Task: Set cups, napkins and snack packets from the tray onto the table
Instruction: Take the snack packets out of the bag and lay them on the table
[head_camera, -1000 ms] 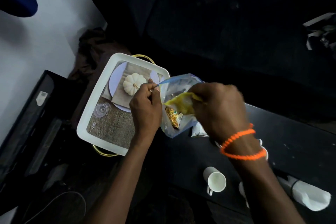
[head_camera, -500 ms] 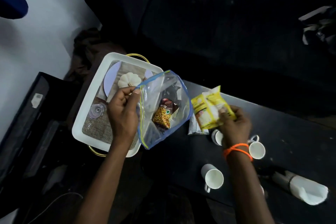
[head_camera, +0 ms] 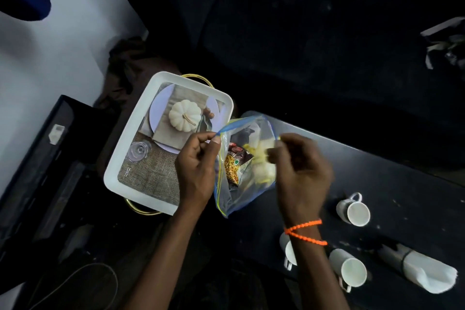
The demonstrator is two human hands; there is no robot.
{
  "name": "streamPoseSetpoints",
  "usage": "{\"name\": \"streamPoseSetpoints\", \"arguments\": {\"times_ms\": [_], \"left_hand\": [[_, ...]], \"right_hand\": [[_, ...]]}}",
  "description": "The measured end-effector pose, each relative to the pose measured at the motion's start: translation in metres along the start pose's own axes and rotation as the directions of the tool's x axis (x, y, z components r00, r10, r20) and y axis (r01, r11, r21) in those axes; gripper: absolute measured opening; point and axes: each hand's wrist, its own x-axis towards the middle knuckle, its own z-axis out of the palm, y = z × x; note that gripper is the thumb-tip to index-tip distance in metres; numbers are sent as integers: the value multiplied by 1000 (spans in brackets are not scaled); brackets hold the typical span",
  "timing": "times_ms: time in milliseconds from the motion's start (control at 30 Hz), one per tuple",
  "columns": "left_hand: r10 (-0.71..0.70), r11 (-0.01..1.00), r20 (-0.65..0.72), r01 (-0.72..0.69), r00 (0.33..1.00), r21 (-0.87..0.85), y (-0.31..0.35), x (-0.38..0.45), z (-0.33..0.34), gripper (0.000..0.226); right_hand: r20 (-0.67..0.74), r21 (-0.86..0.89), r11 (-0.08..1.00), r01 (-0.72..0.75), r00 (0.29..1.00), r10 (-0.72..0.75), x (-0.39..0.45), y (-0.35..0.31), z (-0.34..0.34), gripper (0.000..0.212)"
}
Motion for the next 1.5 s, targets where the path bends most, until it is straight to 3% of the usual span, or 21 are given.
{"name": "streamPoseSetpoints", "arguments": {"times_ms": [33, 100, 167, 233, 333, 433, 567, 767, 933, 1033, 1133, 1167, 1267, 1367, 1500], "left_hand": [[16, 1000, 0, -16, 1000, 3, 0, -1, 1, 9], [34, 999, -1, -34, 999, 27, -1, -2, 4, 5], [36, 998, 30, -38, 999, 44, -2, -4, 6, 4], [52, 997, 73, -56, 996, 59, -7, -8, 4, 5], [61, 994, 79, -68, 995, 81, -9, -12, 2, 6], [55, 994, 2, -55, 998, 90, -10, -11, 0, 6], [64, 987, -29, -59, 997, 152, -10, -8, 1, 4], [88, 973, -60, -73, 994, 218, -17, -9, 1, 8], [98, 973, -127, -68, 987, 222, -15, -4, 2, 7], [91, 977, -167, -56, 982, 207, -11, 2, 0, 7], [79, 985, -192, -47, 978, 167, 0, 12, -6, 7], [69, 990, -210, -41, 975, 137, 6, 16, -8, 6], [52, 998, -286, -45, 957, 32, 23, 30, -18, 4], [63, 997, -301, -74, 952, -23, 33, 44, -28, 4], [26, 994, -257, -51, 966, -92, 41, 52, -30, 15]], "right_hand": [[174, -85, 996, 8, 985, 7, 1, -4, 15, 9], [446, -404, 914, 29, 879, 169, 7, 4, 49, 14], [490, -624, 780, -41, 757, 432, 12, 24, 77, 24], [469, -745, 667, -26, 691, 551, 11, 50, 95, 36], [446, -835, 544, 85, 683, 577, 10, 76, 110, 35], [366, -893, 443, 86, 711, 600, 15, 86, 116, 55], [359, -912, 380, 156, 752, 553, 18, 90, 110, 43], [452, -808, 572, 142, 773, 446, 11, 58, 99, 32], [412, -750, 653, 104, 846, 339, 10, -5, 71, 21], [363, -605, 779, 163, 927, 88, 4, -48, 31, 16], [130, -211, 946, 246, 966, -222, 1, -78, -23, 5], [33, -94, 971, 218, 976, -216, 2, -78, -39, 8], [-98, 114, 993, -25, 995, 36, 6, -47, -71, 16], [-58, 44, 966, -254, 965, 257, 3, 9, -75, 11], [67, -181, 916, -358, 925, 375, -12, 77, -46, 9]]}}
